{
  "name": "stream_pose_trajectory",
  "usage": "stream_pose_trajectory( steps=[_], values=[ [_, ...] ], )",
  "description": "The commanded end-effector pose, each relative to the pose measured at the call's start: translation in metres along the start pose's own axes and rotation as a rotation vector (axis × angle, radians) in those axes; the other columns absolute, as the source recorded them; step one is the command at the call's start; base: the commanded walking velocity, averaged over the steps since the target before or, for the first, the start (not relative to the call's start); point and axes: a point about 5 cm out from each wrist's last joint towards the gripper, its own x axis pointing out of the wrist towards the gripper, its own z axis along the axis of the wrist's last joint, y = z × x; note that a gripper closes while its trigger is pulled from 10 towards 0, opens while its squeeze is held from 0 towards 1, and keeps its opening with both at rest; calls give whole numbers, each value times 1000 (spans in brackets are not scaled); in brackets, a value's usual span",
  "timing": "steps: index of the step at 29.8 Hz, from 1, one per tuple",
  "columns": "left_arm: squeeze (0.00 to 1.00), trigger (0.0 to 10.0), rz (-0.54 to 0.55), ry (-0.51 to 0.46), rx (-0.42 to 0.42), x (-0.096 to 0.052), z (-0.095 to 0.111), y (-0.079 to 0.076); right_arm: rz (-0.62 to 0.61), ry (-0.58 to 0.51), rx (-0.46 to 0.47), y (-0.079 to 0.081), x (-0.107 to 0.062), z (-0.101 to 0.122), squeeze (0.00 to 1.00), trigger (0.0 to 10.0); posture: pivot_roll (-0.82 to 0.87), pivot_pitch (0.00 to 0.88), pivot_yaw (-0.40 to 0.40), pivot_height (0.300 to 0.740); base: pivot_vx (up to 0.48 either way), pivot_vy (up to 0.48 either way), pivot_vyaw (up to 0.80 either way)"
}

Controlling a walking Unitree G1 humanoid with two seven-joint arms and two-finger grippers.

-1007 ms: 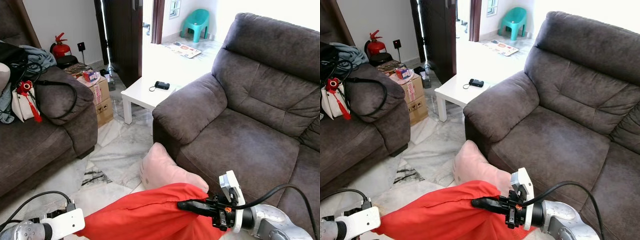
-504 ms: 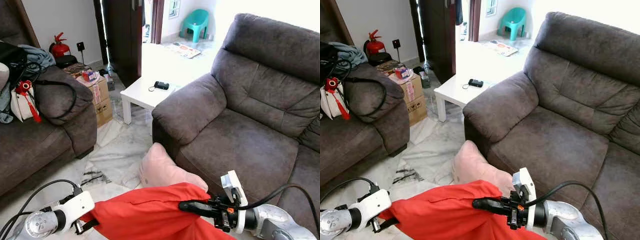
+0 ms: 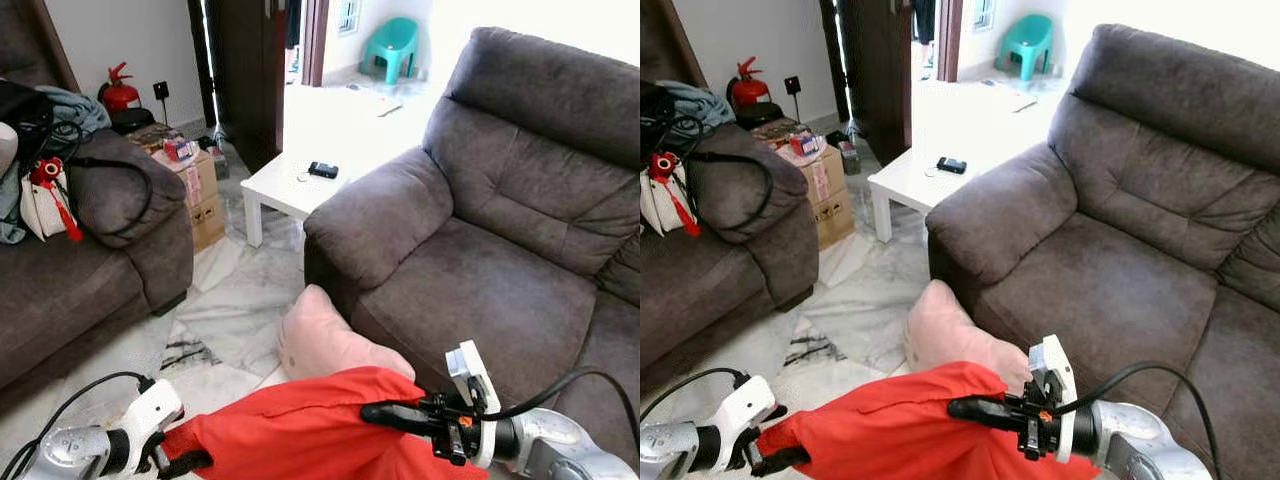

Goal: Move the pillow to the sofa from floor

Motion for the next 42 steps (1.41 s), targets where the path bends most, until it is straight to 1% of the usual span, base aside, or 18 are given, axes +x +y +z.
stream_pose_trajectory(
  steps=[1, 4, 8, 14, 16, 17, 20, 26, 29, 35, 37, 42],
  values=[
    [0, 0, -9, 46, 36, -1, -4, 0, 75, -73, -95, 10, 1, 24, 0, 10000, 68, 0, -118, 740, 0, 0, 0],
    [0, 0, -9, 27, 22, 0, -2, 0, 73, -73, -97, 9, 1, 25, 0, 10000, 68, 0, -119, 740, 0, 0, 0],
    [0, 0, 0, 29, 50, 0, 1, 2, 68, -73, -101, 8, 1, 25, 0, 10000, 68, 0, -119, 740, 0, 0, 0],
    [0, 0, 57, 44, 118, 1, 4, 11, 56, -78, -102, 7, 2, 25, 0, 10000, 66, 0, -115, 740, 0, 0, 0],
    [0, 0, 61, 44, 121, 1, 5, 12, 55, -79, -102, 7, 2, 25, 0, 10000, 63, 0, -113, 740, 0, 0, 0],
    [0, 0, 77, 43, 142, 1, 6, 14, 50, -81, -102, 7, 1, 25, 0, 10000, 65, 0, -114, 740, 0, 0, 0],
    [0, 0, 92, 28, 148, 1, 9, 15, 46, -81, -101, 7, 0, 25, 0, 10000, 65, 0, -113, 740, 0, 0, 0],
    [0, 0, 101, 9, 174, 6, 13, 12, 43, -87, -103, 5, 2, 25, 0, 10000, 67, 0, -113, 740, 0, 0, 0],
    [0, 0, 124, -2, 189, 8, 12, 12, 43, -89, -103, 5, 2, 25, 0, 10000, 68, 0, -114, 740, 0, 0, 0],
    [0, 0, 155, -30, 188, 11, 15, 12, 32, -86, -99, 6, 0, 24, 0, 10000, 64, 0, -112, 740, 0, 0, 0],
    [0, 0, 162, -41, 187, 11, 16, 11, 21, -88, -101, 4, 0, 23, 0, 10000, 63, 0, -112, 740, 0, 0, 0],
    [0, 0, 210, -94, 191, 15, 25, 12, -42, -119, -110, -5, 1, 24, 0, 10000, 69, 0, -111, 740, 0, 0, 0]
  ],
)
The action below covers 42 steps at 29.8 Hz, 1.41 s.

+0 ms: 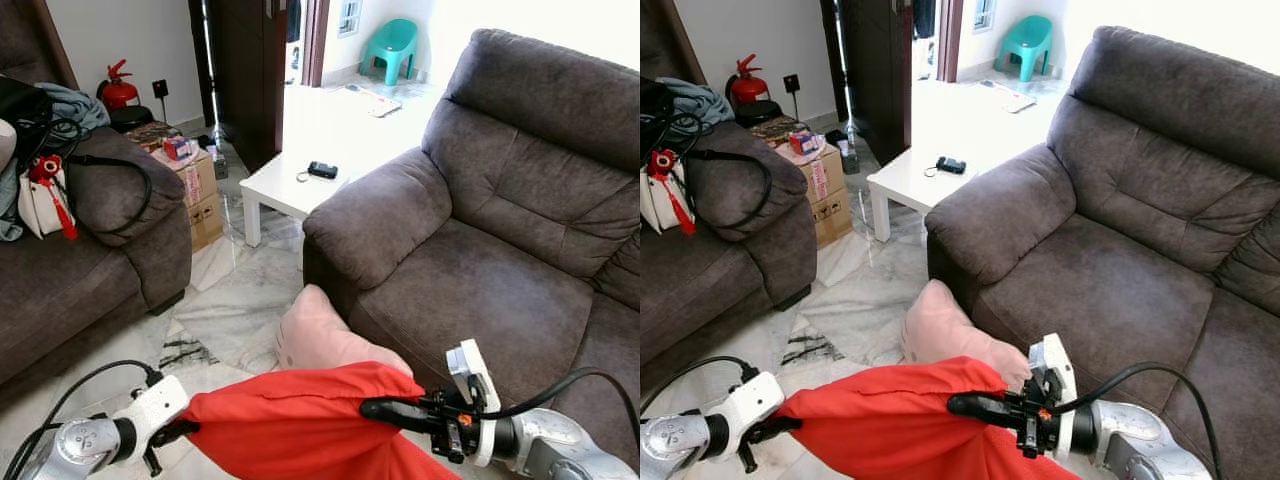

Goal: Move the pillow to the sofa from floor

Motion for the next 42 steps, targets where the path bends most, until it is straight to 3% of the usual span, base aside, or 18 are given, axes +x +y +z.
stream_pose_trajectory(
  steps=[1, 10, 12, 13, 15, 18, 22, 26, 35, 38, 42],
  values=[
    [0, 0, 25, -37, 18, 3, 9, 3, -11, -85, -96, -3, -1, 21, 0, 10000, 69, 0, -111, 740, 0, 0, 0],
    [0, 0, 118, -92, -7, 9, 18, 3, -154, -143, -117, -18, -1, 21, 0, 10000, 67, 0, -102, 740, 0, 0, 0],
    [0, 0, 251, -121, -2, 10, 25, 11, -268, -166, -139, -30, -2, 21, 0, 10000, 70, 0, -100, 740, 0, 0, 0],
    [0, 10000, 339, -147, -14, 9, 30, 18, -356, -175, -158, -38, -2, 20, 0, 10000, 68, 0, -99, 740, 0, 0, 0],
    [0, 10000, 339, -147, -14, 9, 30, 18, -356, -175, -158, -38, -2, 20, 0, 10000, 68, 0, -99, 740, 0, 0, 0],
    [0, 10000, 561, -259, -50, 4, 53, 35, -621, -209, -212, -62, -3, 20, 0, 10000, 78, 0, -99, 740, 0, 0, 0],
    [0, 10000, 664, -360, -78, 1, 75, 42, -804, -208, -230, -77, -4, 16, 0, 10000, 81, 0, -96, 740, 0, 0, 0],
    [0, 10000, 687, -451, -83, 7, 99, 40, -945, -211, -235, -86, 0, 6, 0, 10000, 82, 0, -90, 740, 0, 0, 0],
    [0, 10000, 673, -482, -143, 24, 108, 25, -1085, -181, -211, -95, 0, -16, 0, 10000, 77, 0, -89, 740, 0, 0, 0],
    [0, 10000, 684, -489, -196, 34, 110, 18, -1165, -211, -141, -99, -1, -29, 0, 10000, 79, 0, -94, 740, 0, 0, 0],
    [0, 10000, 727, -502, -239, 34, 111, 19, -1185, -239, -112, -100, 3, -31, 0, 10000, 80, 0, -95, 740, 0, 0, 0]
  ],
)
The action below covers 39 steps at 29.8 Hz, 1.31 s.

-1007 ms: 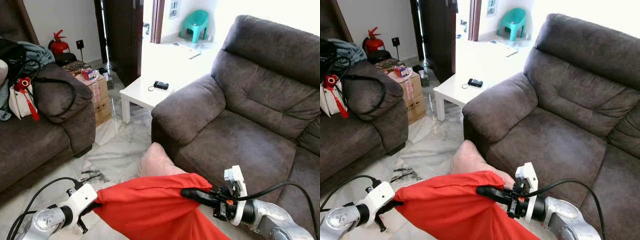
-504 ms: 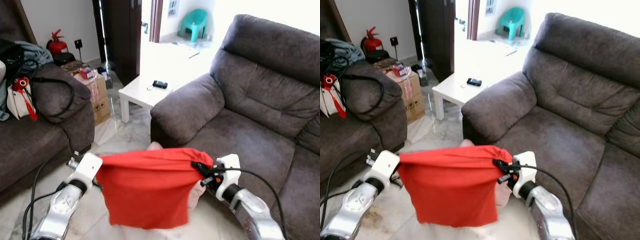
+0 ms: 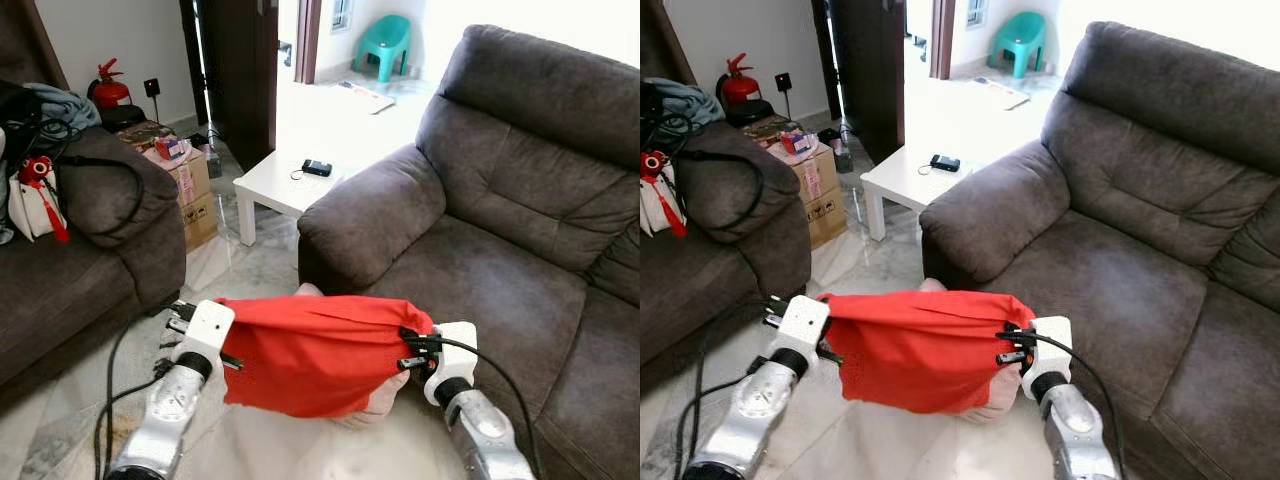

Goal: Move the pillow to the sofa from floor

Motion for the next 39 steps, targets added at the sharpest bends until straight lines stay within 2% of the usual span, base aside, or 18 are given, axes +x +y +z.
stream_pose_trajectory(
  steps=[1, 5, 10, 26, 39],
  values=[
    [0, 10000, 94, -94, -23, 6, 18, 15, -84, -78, 12, -15, 2, 15, 0, 10000, 83, 0, -95, 740, 0, 0, 0],
    [0, 10000, 150, -117, -43, 9, 23, 19, -108, -98, 37, -13, 6, 15, 0, 10000, 85, 0, -97, 740, 0, 0, 0],
    [0, 10000, 164, -120, -33, 12, 24, 19, -117, -123, 36, -15, 8, 18, 0, 10000, 83, 0, -98, 740, 0, 0, 0],
    [0, 10000, 156, -118, -10, 17, 26, 15, -126, -169, 51, -16, 13, 26, 0, 10000, 74, 0, -96, 740, 0, 0, 0],
    [0, 10000, 167, -109, -7, 17, 23, 19, -119, -177, 33, -16, 14, 29, 0, 10000, 75, 0, -97, 740, 0, 0, -778]
  ],
)
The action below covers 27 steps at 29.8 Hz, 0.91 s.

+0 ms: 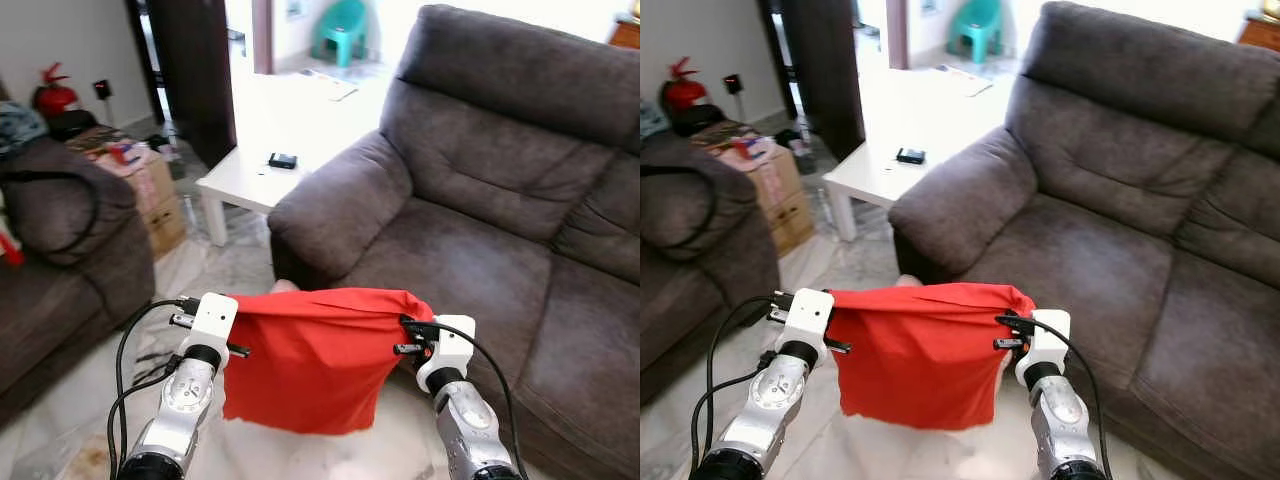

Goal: Move the pillow to the sofa from floor

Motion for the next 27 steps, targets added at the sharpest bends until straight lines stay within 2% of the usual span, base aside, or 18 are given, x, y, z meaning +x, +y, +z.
stream_pose_trajectory(
  steps=[1, 9, 16, 22, 27],
  values=[
    [0, 10000, 73, -77, -1, 7, 15, 16, -85, -73, 12, -19, 1, 14, 0, 10000, 74, 0, -97, 740, 0, 0, -788],
    [0, 10000, 61, -85, 3, 8, 16, 14, -83, -93, 11, -18, 2, 17, 0, 10000, 74, 0, -97, 740, 0, 0, -98],
    [0, 10000, 64, -86, 4, 8, 16, 14, -82, -91, 18, -19, 3, 17, 0, 10000, 75, 0, -96, 740, 0, -269, 0],
    [0, 10000, 62, -87, 6, 8, 16, 14, -54, -88, -3, -14, 3, 16, 0, 10000, 76, 0, -93, 740, 0, -281, -727],
    [0, 10000, 55, -90, 12, 8, 17, 13, -66, -95, 9, -14, 3, 16, 0, 10000, 76, 0, -90, 740, 0, -280, 0]
  ],
)
